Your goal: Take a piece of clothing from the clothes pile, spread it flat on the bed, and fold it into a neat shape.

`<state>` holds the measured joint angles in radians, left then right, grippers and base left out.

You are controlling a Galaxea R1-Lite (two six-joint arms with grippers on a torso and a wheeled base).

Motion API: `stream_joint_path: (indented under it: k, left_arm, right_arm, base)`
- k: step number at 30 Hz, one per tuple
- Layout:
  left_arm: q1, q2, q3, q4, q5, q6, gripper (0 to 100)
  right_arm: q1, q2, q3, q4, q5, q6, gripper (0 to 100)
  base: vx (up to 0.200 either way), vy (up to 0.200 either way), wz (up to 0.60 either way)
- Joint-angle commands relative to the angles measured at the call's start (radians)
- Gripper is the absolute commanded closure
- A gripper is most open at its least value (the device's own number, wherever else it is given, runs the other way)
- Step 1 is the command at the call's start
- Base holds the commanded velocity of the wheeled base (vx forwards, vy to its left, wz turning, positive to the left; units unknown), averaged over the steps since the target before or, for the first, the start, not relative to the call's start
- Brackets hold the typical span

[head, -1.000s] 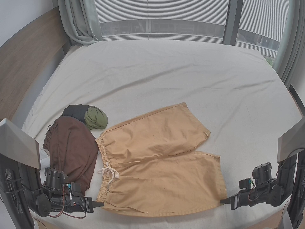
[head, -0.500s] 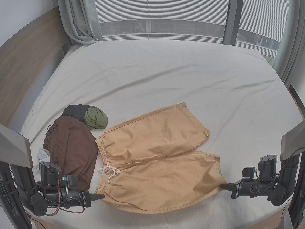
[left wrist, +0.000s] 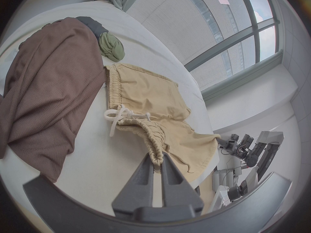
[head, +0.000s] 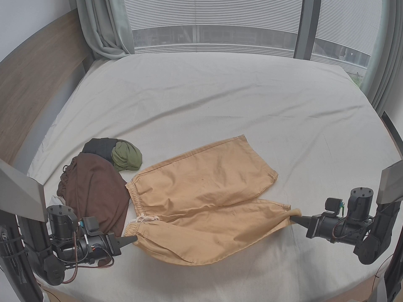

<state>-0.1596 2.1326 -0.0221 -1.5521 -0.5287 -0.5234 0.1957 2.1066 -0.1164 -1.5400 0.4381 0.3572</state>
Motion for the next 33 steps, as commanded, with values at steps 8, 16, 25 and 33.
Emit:
stream_joint_path:
  k: [8, 16, 25, 33]
  left_arm:
    - [0.000, 0.020, -0.036, 0.000, 0.015, -0.035, 100]
    - [-0.001, 0.012, -0.065, 0.000, 0.050, -0.084, 100]
    - [-0.003, 0.015, -0.084, 0.000, 0.064, -0.116, 100]
    - [-0.003, 0.012, -0.127, 0.000, 0.118, -0.179, 100]
  right_arm:
    - [-0.004, -0.050, -0.131, 0.024, -0.001, 0.031, 100]
    - [-0.001, -0.097, -0.233, 0.175, -0.002, 0.032, 100]
    - [-0.009, -0.138, -0.301, 0.268, -0.004, 0.032, 100]
    - [-0.010, -0.135, -0.453, 0.400, -0.009, 0.032, 100]
  base:
    - [0.000, 0.000, 0.00]
    - [0.000, 0.000, 0.00]
    - [0.000, 0.000, 0.00]
    - [0.000, 0.000, 0.00]
